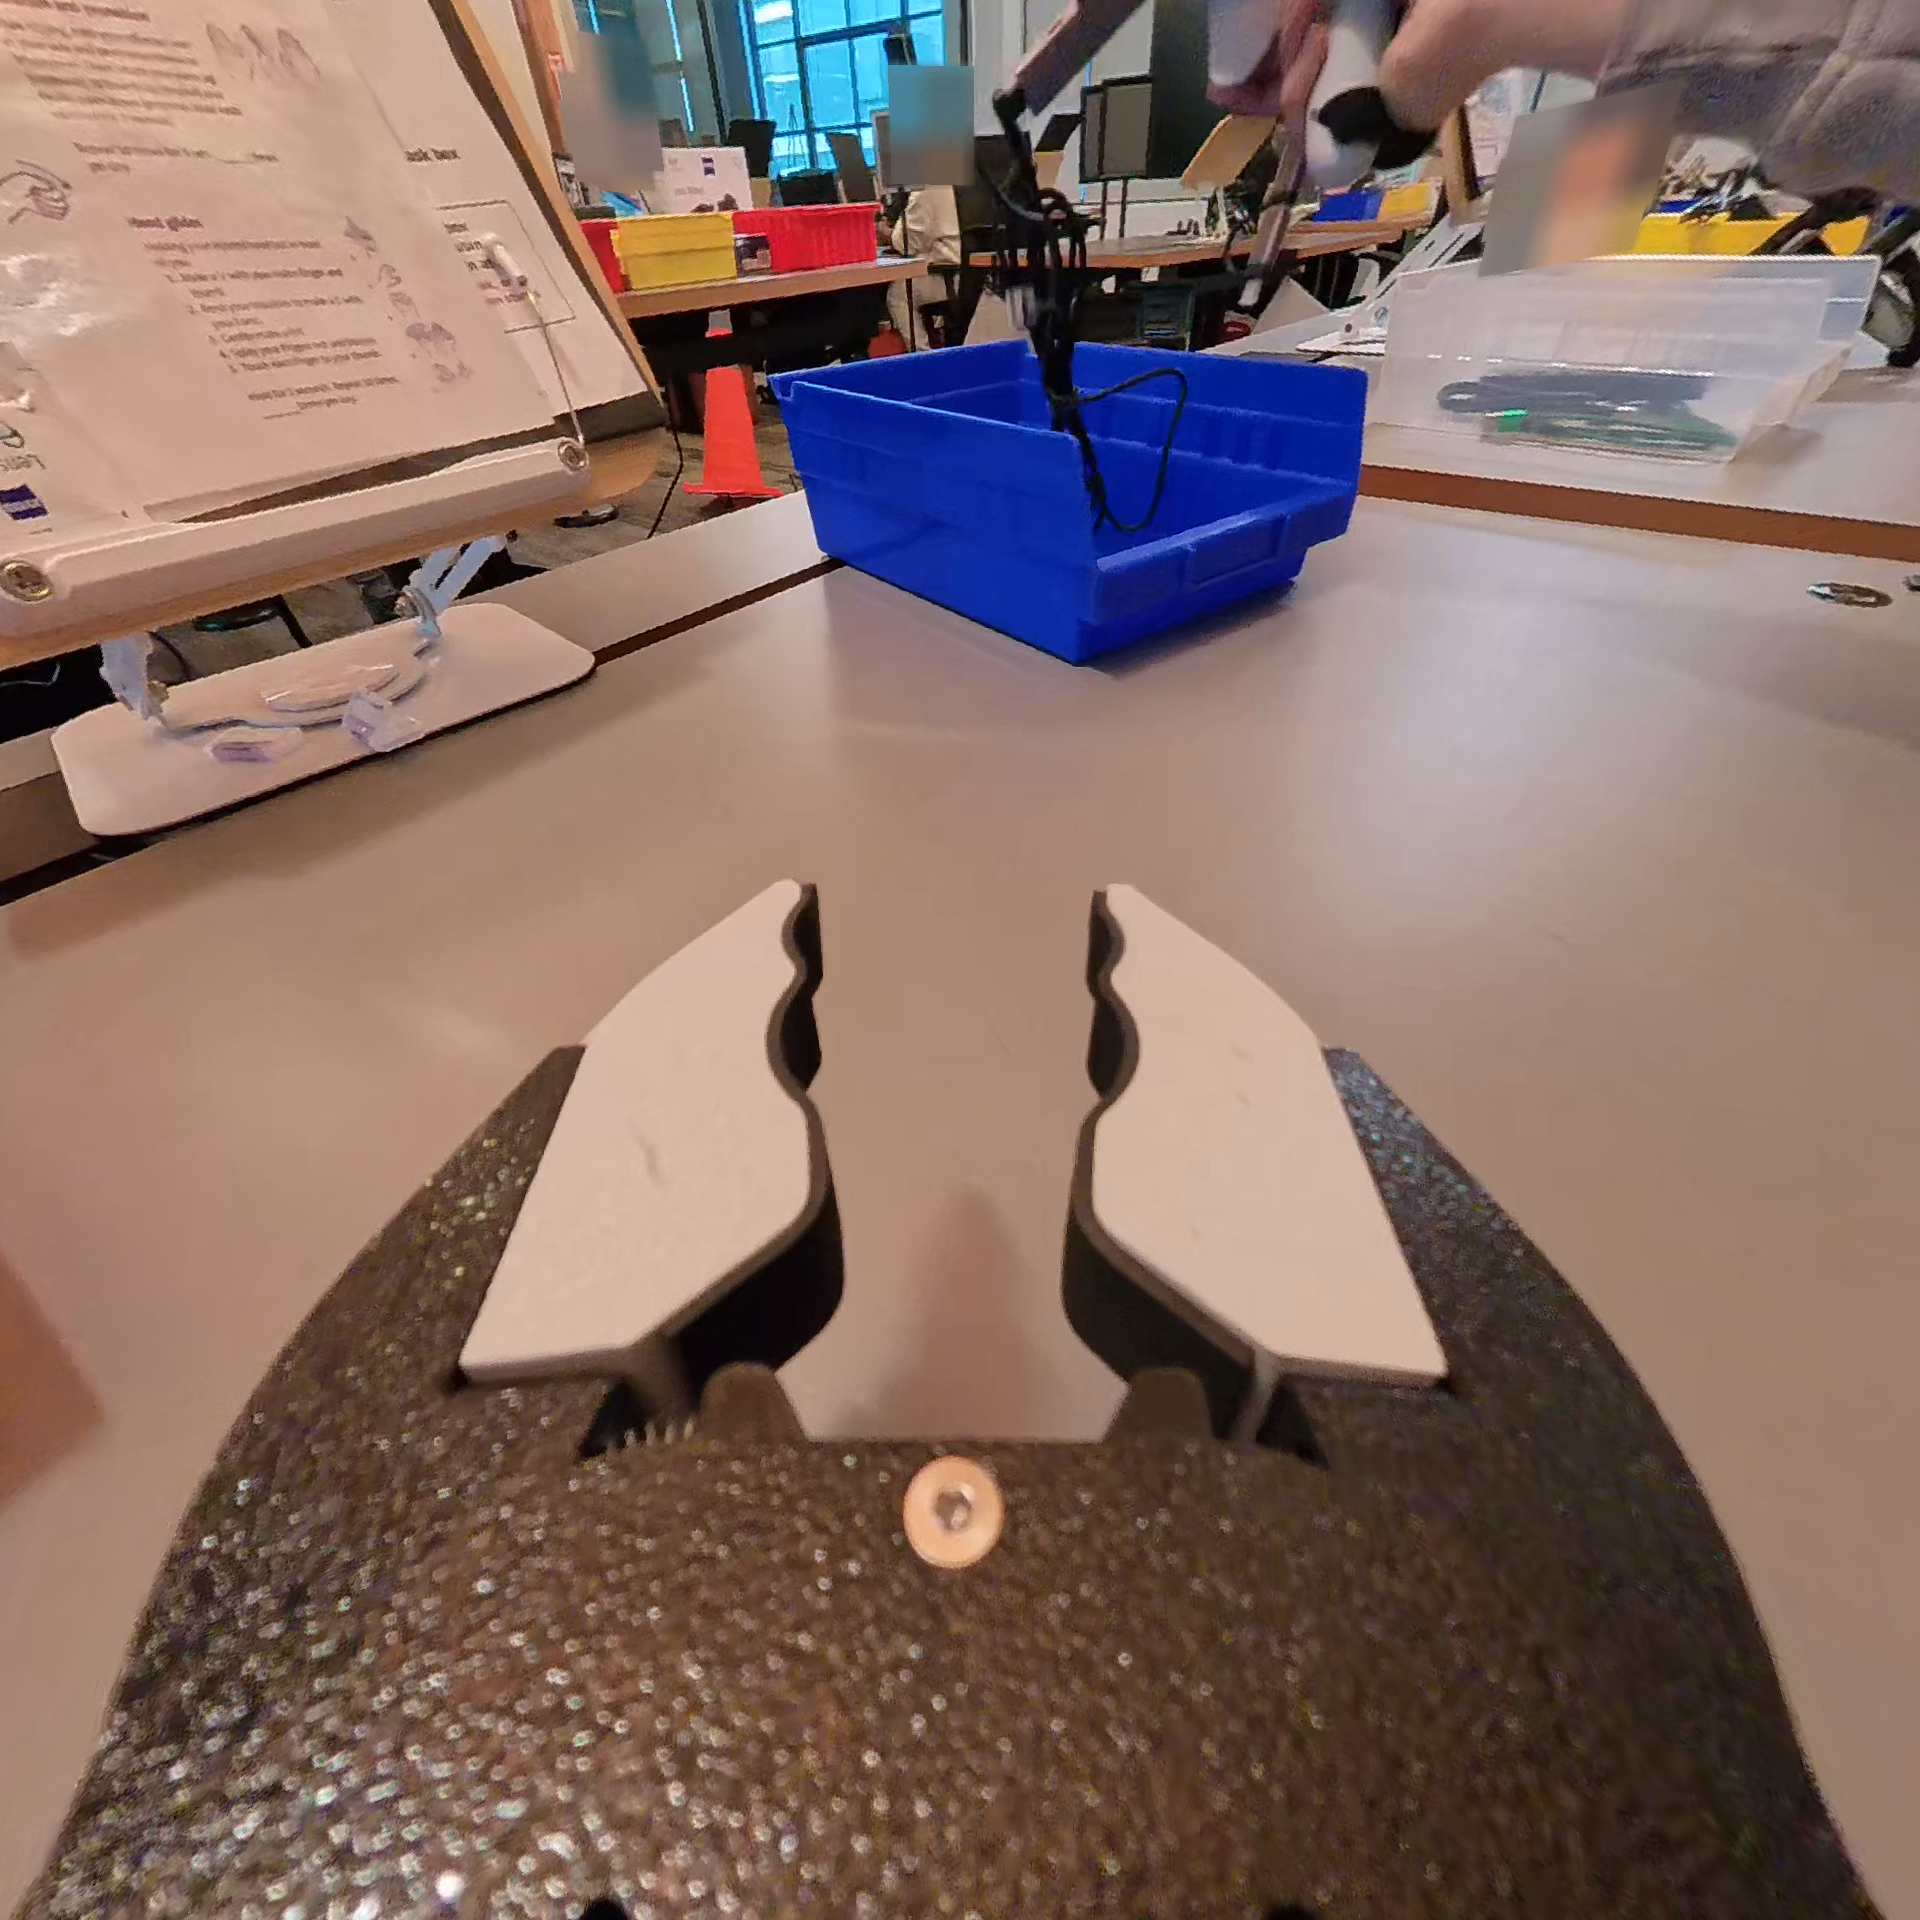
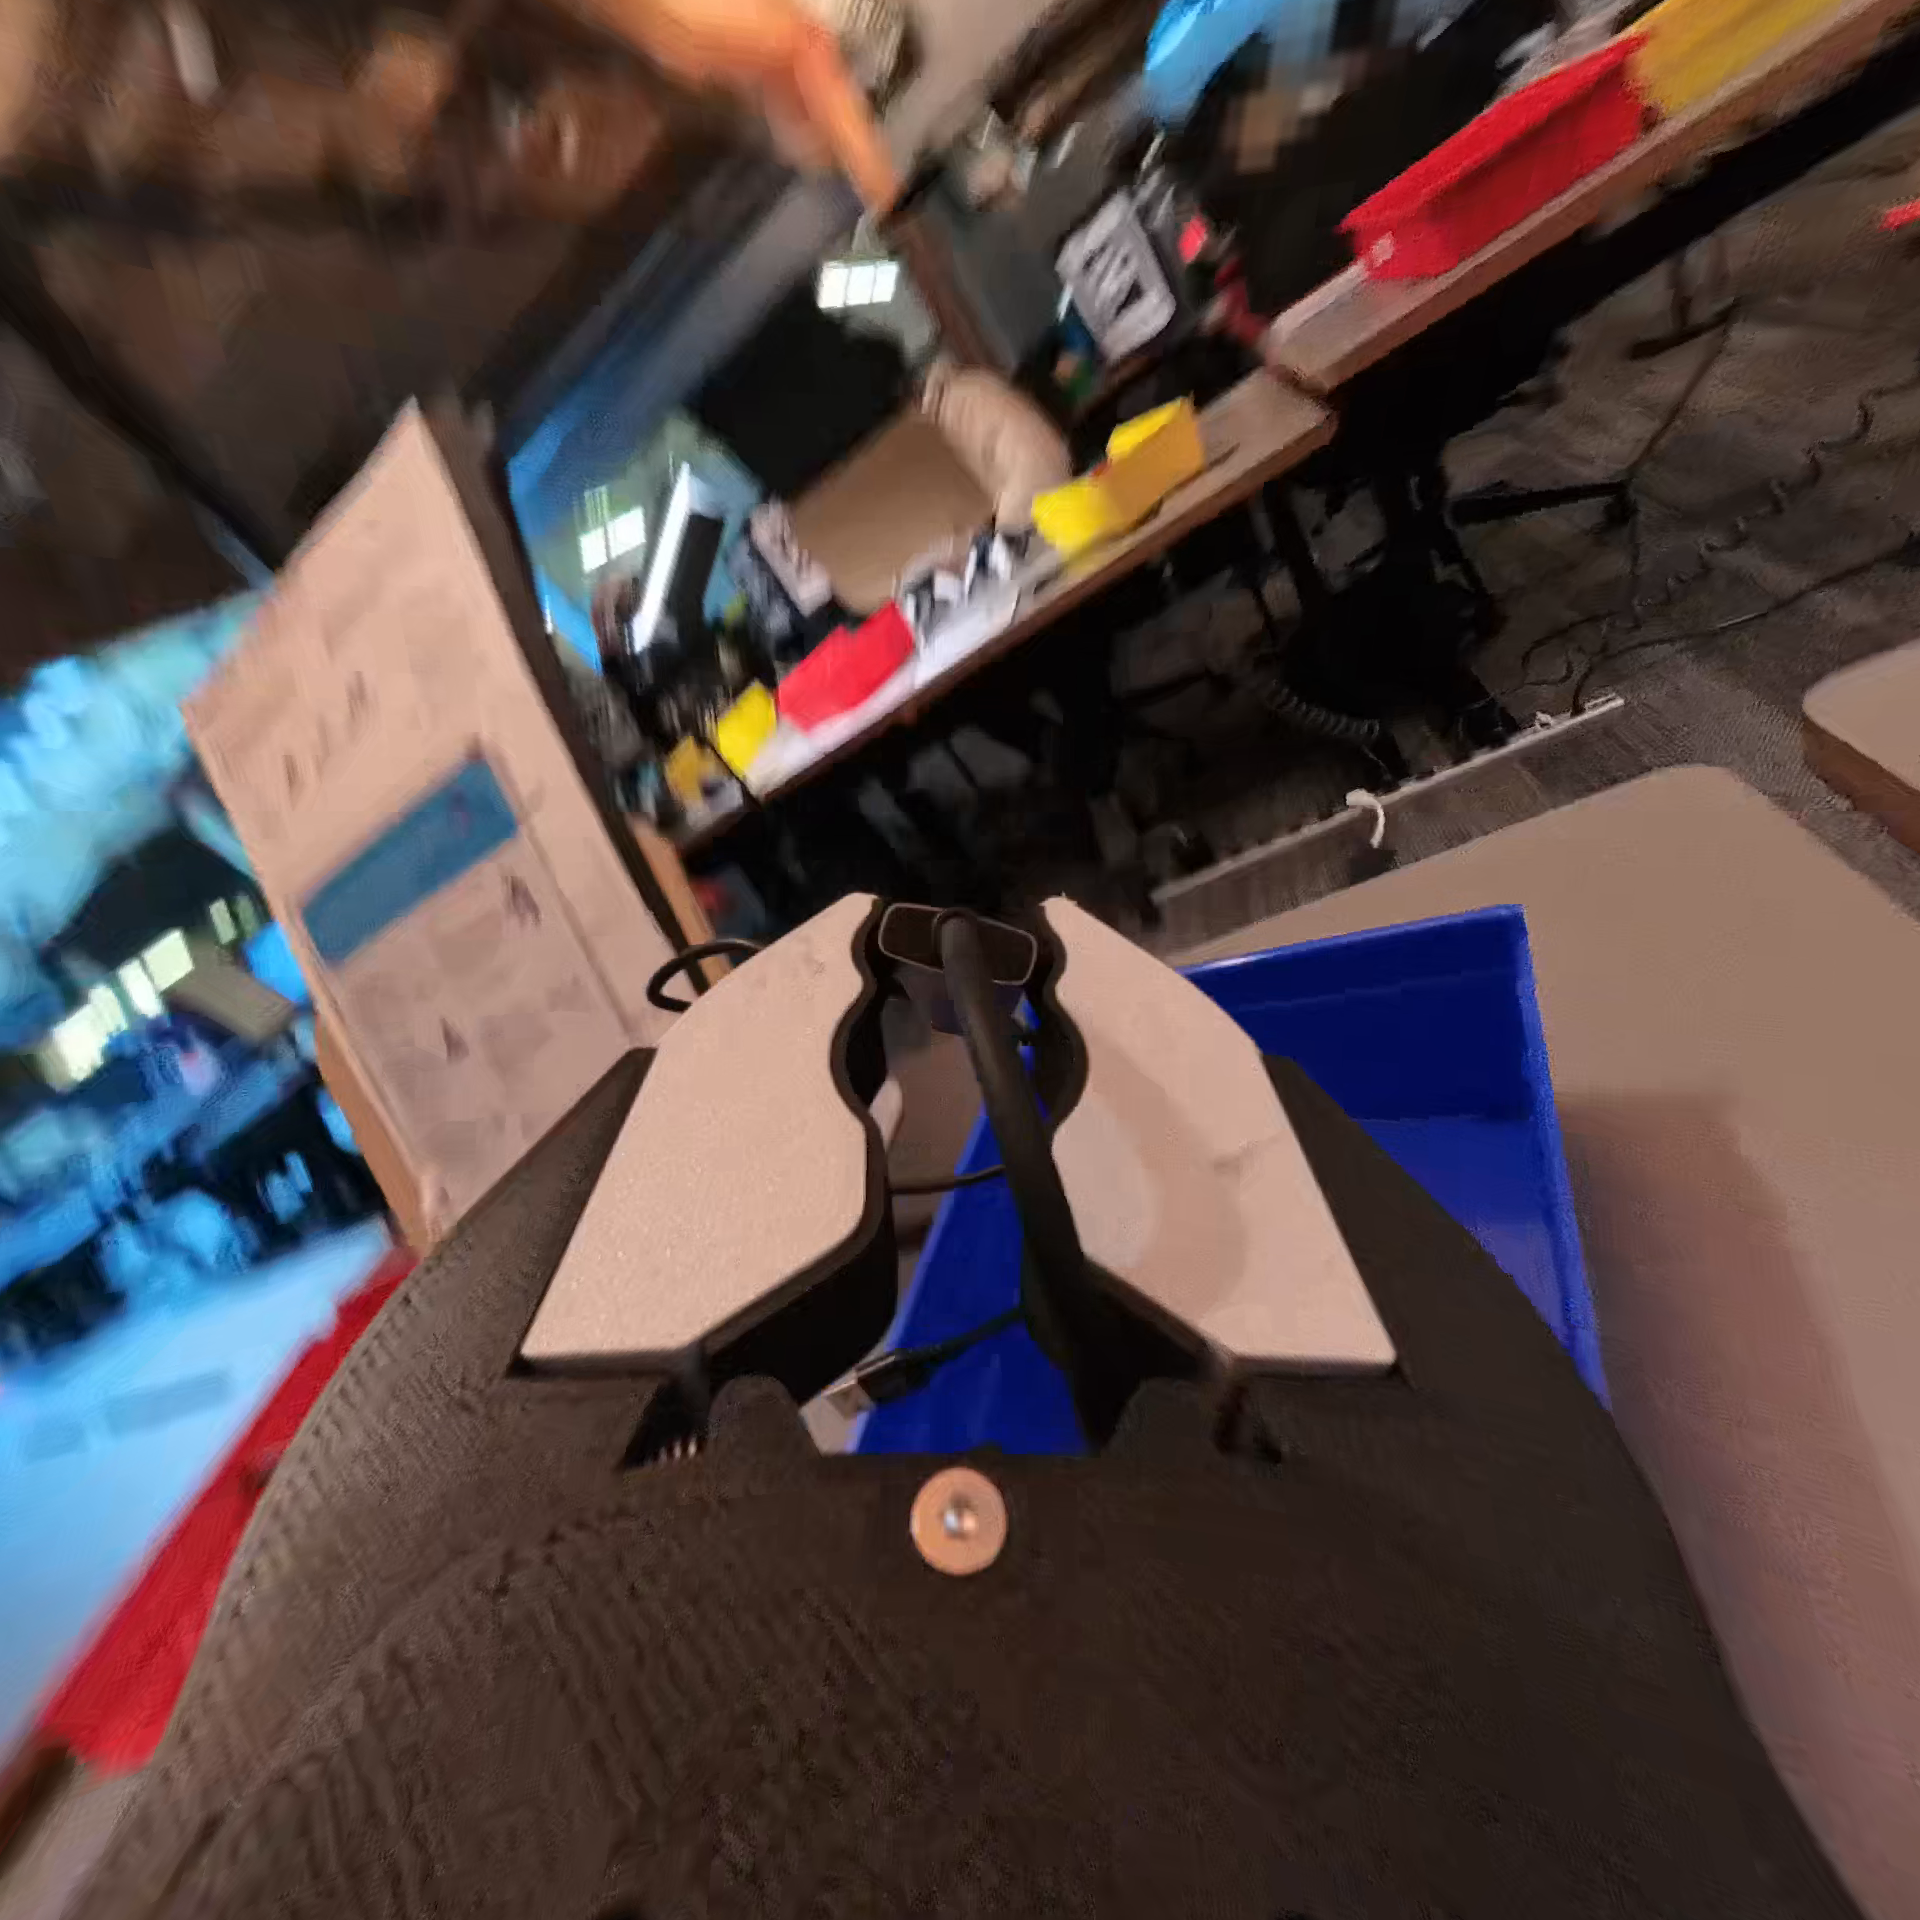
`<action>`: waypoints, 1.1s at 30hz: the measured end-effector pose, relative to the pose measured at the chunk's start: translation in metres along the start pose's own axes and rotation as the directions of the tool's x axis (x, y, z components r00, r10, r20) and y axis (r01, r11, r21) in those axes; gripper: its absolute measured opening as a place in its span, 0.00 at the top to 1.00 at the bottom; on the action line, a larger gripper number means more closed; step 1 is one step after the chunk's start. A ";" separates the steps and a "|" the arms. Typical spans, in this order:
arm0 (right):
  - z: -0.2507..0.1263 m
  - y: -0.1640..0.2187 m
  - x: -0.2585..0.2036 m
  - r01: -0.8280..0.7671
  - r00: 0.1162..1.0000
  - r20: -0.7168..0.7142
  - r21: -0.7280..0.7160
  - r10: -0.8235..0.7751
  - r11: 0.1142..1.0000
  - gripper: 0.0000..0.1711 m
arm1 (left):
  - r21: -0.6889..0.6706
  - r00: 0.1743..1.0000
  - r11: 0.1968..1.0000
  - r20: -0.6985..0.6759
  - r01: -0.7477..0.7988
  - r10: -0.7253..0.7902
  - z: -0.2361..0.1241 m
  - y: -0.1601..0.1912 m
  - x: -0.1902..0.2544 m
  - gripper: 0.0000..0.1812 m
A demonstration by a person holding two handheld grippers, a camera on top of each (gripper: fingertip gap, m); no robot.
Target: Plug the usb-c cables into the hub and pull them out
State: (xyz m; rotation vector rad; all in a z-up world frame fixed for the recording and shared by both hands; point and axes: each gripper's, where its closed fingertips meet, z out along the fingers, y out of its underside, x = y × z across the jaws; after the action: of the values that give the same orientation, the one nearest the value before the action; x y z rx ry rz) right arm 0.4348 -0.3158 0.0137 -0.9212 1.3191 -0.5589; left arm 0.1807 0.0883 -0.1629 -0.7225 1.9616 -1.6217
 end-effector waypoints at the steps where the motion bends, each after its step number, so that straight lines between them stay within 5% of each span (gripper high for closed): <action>1: -0.003 -0.001 0.009 -0.070 0.997 -0.012 0.067 0.071 0.995 0.85 | -0.001 1.000 1.000 -0.005 -0.003 0.003 0.000 0.000 0.001 0.74; 5: -0.011 0.003 0.034 -0.070 0.994 -0.064 0.261 0.090 0.963 0.85 | 0.005 1.000 1.000 -0.024 -0.009 0.009 0.000 -0.001 0.004 0.73; 7: -0.009 0.021 0.031 0.047 0.997 -0.076 0.249 -0.029 0.967 0.85 | 0.015 1.000 1.000 -0.027 -0.007 0.007 -0.002 -0.002 0.005 0.73; 9: -0.003 0.047 0.021 0.313 0.948 -0.105 0.145 -0.300 0.939 0.85 | 0.021 1.000 1.000 -0.030 0.003 -0.003 -0.003 -0.002 0.006 0.73; 12: 0.004 0.079 0.014 0.666 0.727 -0.180 -0.053 -0.663 0.745 0.85 | 0.021 0.999 1.000 -0.034 0.008 -0.007 -0.003 -0.003 0.007 0.73; 15: 0.007 0.126 0.013 0.786 0.567 -0.085 -0.243 -0.819 0.569 0.86 | 0.020 0.999 1.000 -0.042 0.005 -0.005 -0.002 -0.003 0.009 0.73; 19: -0.001 0.182 0.020 0.814 0.484 0.006 -0.371 -0.875 0.447 0.88 | 0.032 0.999 0.999 -0.047 0.005 -0.003 -0.003 -0.004 0.010 0.74; 23: -0.008 0.218 0.036 0.701 0.606 0.077 -0.522 -0.792 0.486 0.82 | 0.041 0.998 0.999 -0.053 0.020 -0.018 -0.003 -0.005 0.010 0.74; 25: -0.012 0.218 0.032 0.625 0.710 0.080 -0.529 -0.699 0.574 0.79 | 0.041 0.998 0.999 -0.059 0.023 -0.021 -0.003 -0.005 0.012 0.74; 27: -0.022 0.211 0.014 0.573 0.793 0.135 -0.496 -0.594 0.653 0.59 | 0.039 0.997 0.999 -0.072 0.017 -0.014 -0.004 -0.005 0.016 0.74; 33: -0.085 0.170 -0.027 0.547 0.834 0.108 -0.282 -0.541 0.788 0.41 | 0.007 0.998 1.000 -0.062 -0.010 0.011 -0.006 -0.005 0.018 0.71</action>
State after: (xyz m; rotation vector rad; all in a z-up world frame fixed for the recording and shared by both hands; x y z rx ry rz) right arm 0.3221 -0.2218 -0.1103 -1.5878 1.1249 -0.7987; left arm 0.1634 0.0800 -0.1579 -0.6659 1.9988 -1.6624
